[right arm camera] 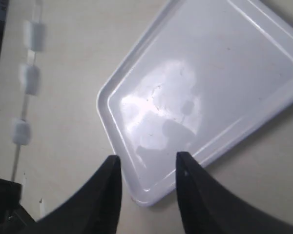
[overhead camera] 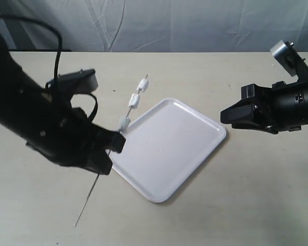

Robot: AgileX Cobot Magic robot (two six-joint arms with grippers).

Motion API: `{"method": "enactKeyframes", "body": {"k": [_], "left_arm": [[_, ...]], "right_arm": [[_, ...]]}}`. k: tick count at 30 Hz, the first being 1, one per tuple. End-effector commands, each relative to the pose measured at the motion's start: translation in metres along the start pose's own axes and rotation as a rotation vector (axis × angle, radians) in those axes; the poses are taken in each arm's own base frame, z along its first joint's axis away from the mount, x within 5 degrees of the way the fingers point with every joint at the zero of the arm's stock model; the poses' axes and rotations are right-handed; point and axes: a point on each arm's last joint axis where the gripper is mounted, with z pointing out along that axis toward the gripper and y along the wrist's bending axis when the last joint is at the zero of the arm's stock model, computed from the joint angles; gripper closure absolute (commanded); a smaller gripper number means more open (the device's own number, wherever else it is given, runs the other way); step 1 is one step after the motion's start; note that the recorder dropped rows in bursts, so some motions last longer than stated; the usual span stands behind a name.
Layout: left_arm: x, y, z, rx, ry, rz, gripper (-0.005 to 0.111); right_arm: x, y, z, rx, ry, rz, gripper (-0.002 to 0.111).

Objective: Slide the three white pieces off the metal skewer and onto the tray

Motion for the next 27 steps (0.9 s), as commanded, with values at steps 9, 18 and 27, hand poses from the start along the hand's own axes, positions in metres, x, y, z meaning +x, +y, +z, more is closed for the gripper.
{"method": "enactKeyframes", "body": {"k": [9,18,27], "left_arm": [[0.039,0.017,0.034,0.497,-0.259,0.023,0.107],[0.051,0.042,0.056,0.421,-0.207,-0.166,0.107],[0.063,0.051,0.074,0.495,-0.095,-0.191,0.107]], "right_arm": [[-0.008,0.016,0.019,-0.216,-0.065,0.036,0.072],[0.002,0.014,0.074,-0.236,-0.03,0.073,0.072],[-0.001,0.026,0.123,-0.212,0.058,0.011,0.07]]}}
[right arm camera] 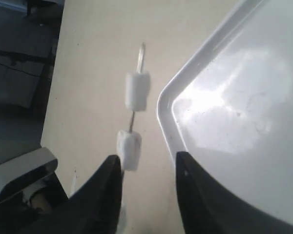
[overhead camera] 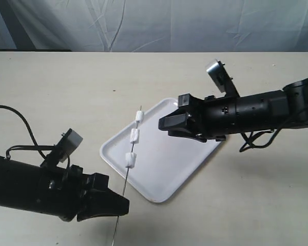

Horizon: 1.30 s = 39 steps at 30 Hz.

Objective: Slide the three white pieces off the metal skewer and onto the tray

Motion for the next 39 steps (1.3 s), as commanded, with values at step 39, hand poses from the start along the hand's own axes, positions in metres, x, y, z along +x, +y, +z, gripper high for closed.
{"method": "enactKeyframes", "body": {"k": [39], "left_arm": [[0.003,-0.008,0.002,0.138,0.049,0.06,0.107]], "right_arm": [[-0.012,0.003,0.024,-0.002,0.012,0.008,0.082]]}}
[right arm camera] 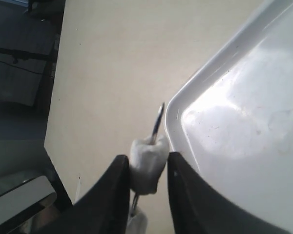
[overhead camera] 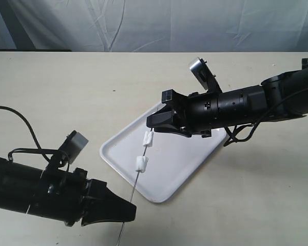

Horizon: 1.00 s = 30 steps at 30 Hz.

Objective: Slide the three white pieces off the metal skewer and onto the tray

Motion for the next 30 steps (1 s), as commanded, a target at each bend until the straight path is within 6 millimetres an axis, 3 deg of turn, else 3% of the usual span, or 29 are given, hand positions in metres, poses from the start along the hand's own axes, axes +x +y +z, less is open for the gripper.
{"method": "enactKeyframes", "body": {"k": [1,20,26,30], "left_arm": [[-0.002,-0.002,0.0,0.026,-0.005,0.001,0.107],[0.002,-0.001,-0.001,0.037,0.007,-0.013,0.107],[0.025,0.008,-0.003,0.025,0.049,-0.077,0.107],[0.047,0.007,-0.007,0.096,0.103,-0.124,0.107]], "right_arm": [[-0.002,-0.001,0.001,0.013,-0.011,-0.01,0.082],[-0.004,-0.007,0.0,0.076,-0.034,-0.01,0.085],[-0.021,-0.003,0.0,0.113,-0.09,-0.046,0.085],[-0.031,-0.01,-0.002,0.229,-0.144,-0.067,0.085]]}}
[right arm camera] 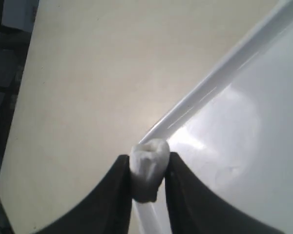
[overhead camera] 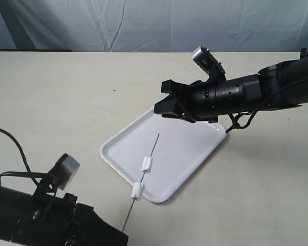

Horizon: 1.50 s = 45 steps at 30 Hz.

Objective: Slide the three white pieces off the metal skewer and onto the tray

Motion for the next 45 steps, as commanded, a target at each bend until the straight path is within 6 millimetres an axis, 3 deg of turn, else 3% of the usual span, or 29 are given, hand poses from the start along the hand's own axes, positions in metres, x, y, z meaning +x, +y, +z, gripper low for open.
{"method": "enactKeyframes", "body": {"k": [1,5,11,19,29,40,45], "left_arm": [[0.017,0.002,-0.002,0.045,0.042,-0.02,0.107],[0.005,0.006,0.0,-0.037,0.004,0.011,0.107],[-0.022,-0.002,0.002,-0.064,-0.057,0.037,0.107],[-0.047,-0.003,0.007,-0.102,-0.098,0.011,0.107],[-0.062,-0.007,0.01,-0.087,-0.11,0.033,0.107],[-0.064,-0.009,0.01,-0.084,-0.115,0.041,0.107],[-0.064,-0.009,0.01,-0.084,-0.115,0.041,0.107]], "right_arm": [[-0.006,-0.008,0.0,0.104,-0.031,-0.038,0.085],[0.001,-0.006,0.0,0.08,0.045,-0.102,0.084],[0.005,-0.005,0.002,0.038,0.081,-0.074,0.069],[0.01,0.003,0.002,-0.058,0.135,0.063,0.07],[0.018,0.01,0.011,-0.027,0.151,0.049,0.07],[0.02,0.011,0.011,-0.038,0.177,0.033,0.07],[0.021,0.01,0.01,-0.031,0.19,0.018,0.08]]}}
